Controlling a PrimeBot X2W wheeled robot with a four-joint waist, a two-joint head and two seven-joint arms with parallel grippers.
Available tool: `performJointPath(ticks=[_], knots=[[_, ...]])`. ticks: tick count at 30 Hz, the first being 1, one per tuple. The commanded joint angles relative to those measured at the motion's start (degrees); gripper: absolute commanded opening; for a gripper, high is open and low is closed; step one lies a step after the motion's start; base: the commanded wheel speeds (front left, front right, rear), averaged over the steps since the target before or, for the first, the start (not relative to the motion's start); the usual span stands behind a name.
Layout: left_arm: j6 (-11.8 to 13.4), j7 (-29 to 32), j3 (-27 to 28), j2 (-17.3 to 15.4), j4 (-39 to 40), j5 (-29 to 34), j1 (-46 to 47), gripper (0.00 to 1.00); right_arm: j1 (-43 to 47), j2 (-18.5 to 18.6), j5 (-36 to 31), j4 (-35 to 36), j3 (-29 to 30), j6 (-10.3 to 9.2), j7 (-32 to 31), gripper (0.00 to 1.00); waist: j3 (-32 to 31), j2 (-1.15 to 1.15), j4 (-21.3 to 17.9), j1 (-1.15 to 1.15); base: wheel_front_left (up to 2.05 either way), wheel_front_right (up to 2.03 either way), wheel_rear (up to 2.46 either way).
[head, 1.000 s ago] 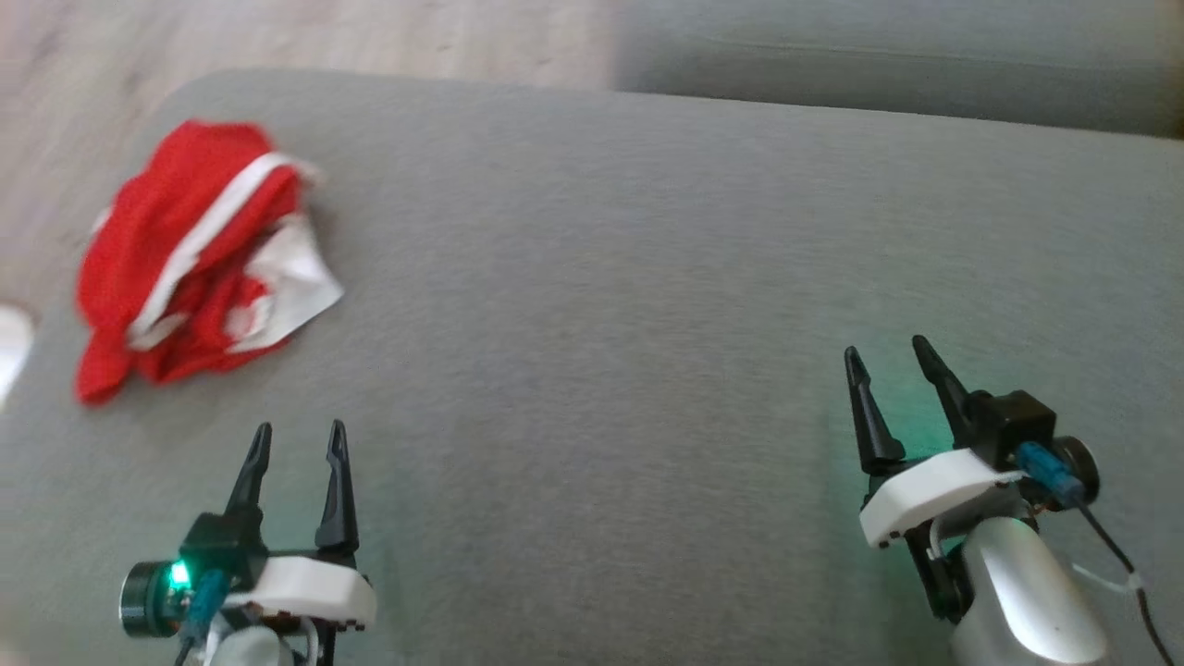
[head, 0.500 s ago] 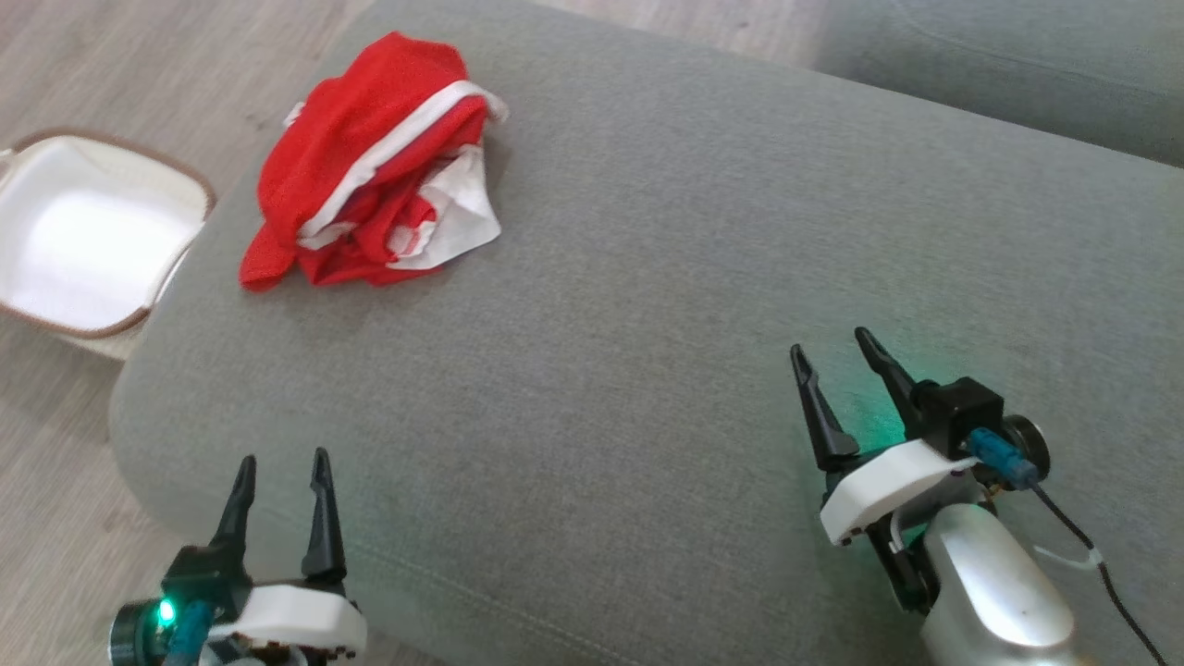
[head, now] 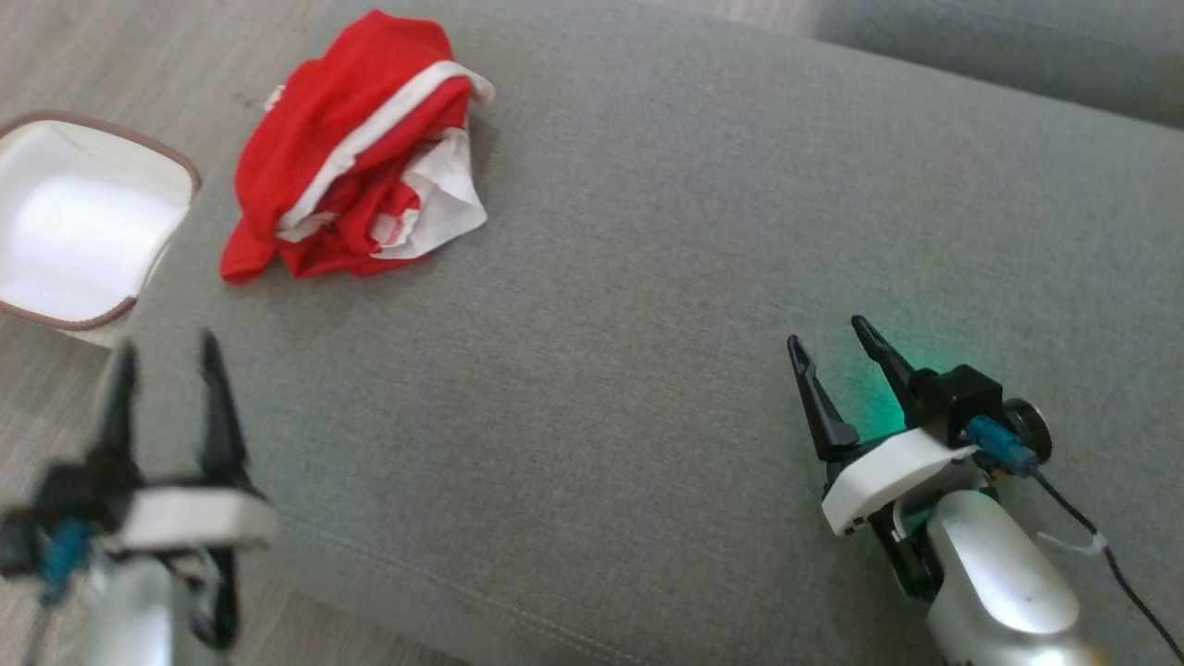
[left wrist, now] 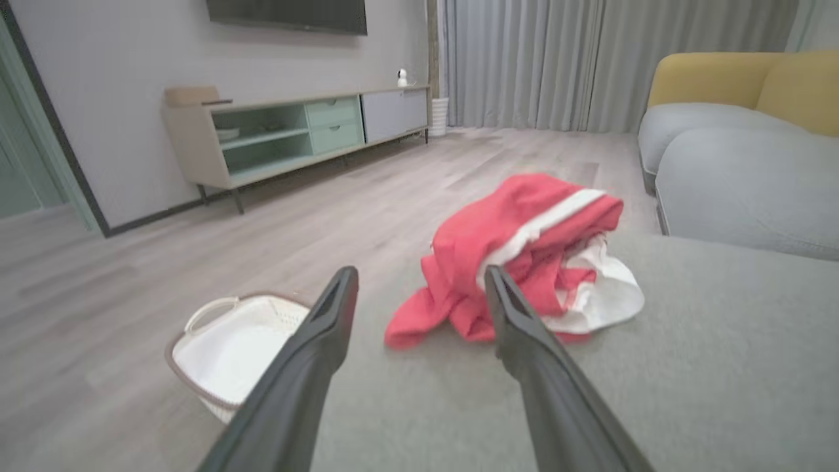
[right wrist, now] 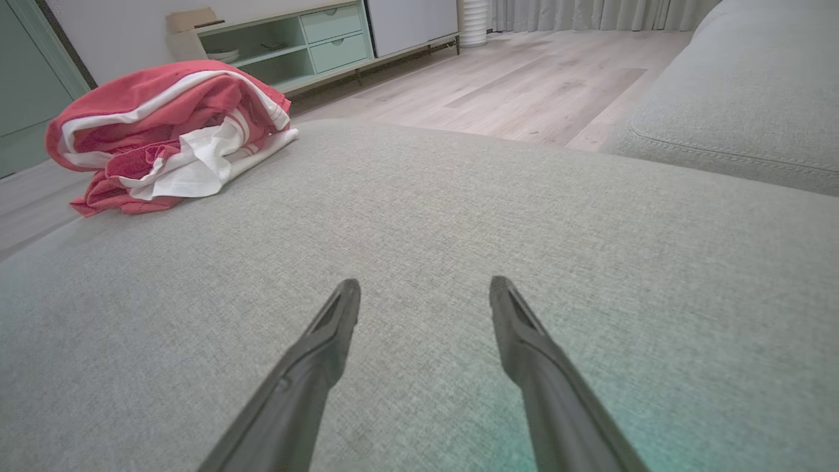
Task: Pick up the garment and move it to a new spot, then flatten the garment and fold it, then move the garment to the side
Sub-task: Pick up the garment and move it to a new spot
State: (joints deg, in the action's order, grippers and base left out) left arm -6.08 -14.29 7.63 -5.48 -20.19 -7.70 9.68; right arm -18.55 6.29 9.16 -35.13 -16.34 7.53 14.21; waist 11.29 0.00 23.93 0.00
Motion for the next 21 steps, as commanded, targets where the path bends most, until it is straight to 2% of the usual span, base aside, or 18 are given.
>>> performJointPath(ticks=[1, 7, 10, 11, 12, 16, 21], knots=[[-0.43, -0.71, 2.37, -3.14, 1.55, -0.43, 3.96, 1.0, -1.95, 0.09, 0.57, 1.94, -1.5, -0.04, 0.79, 1.0, 1.12, 0.0, -1.0, 0.0, 0.0, 0.0, 0.0], [-1.33, 1.83, -1.01, -11.46, -4.49, -4.09, 15.7, 1.0, -4.07, 1.16, 0.67, 3.21, -2.86, -0.04, 0.79, 1.0, 4.63, 0.0, -3.81, 0.0, 0.0, 0.0, 0.0], [-1.37, 4.22, -7.1, -16.17, -6.9, -8.1, 21.07, 1.0, -4.98, 1.68, 0.82, 4.01, -3.6, -0.04, 0.79, 1.0, 6.19, 0.0, -5.33, 0.0, 0.0, 0.0, 0.0], [-1.38, 6.14, -10.98, -19.32, -9.15, -11.86, 23.96, 1.0, -5.3, 1.94, 0.82, 4.44, -3.89, -0.04, 0.79, 1.0, 7.13, 0.0, -6.44, 0.0, 0.0, 0.0, 0.0], [-1.39, 7.08, -13.01, -20.82, -10.14, -13.42, 25.21, 1.0, -5.47, 2.16, 0.86, 4.52, -3.99, -0.04, 0.79, 1.0, 7.61, 0.0, -6.96, 0.0, 0.0, 0.0, 0.0], [-1.39, 10.34, -18.06, -25.07, -14.38, -18.2, 29.54, 1.0, -6.08, 3.1, 0.95, 4.74, -4.49, -0.04, 0.79, 1.0, 9.4, 0.0, -8.7, 0.0, 0.0, 0.0, 0.0], [-1.4, 12.61, -20.37, -26.81, -19.74, -21.41, 32.28, 1.0, -6.51, 3.65, 1.05, 4.99, -4.52, -0.04, 0.79, 1.0, 10.68, 0.0, -10.22, 0.0, 0.0, 0.0, 0.0]])
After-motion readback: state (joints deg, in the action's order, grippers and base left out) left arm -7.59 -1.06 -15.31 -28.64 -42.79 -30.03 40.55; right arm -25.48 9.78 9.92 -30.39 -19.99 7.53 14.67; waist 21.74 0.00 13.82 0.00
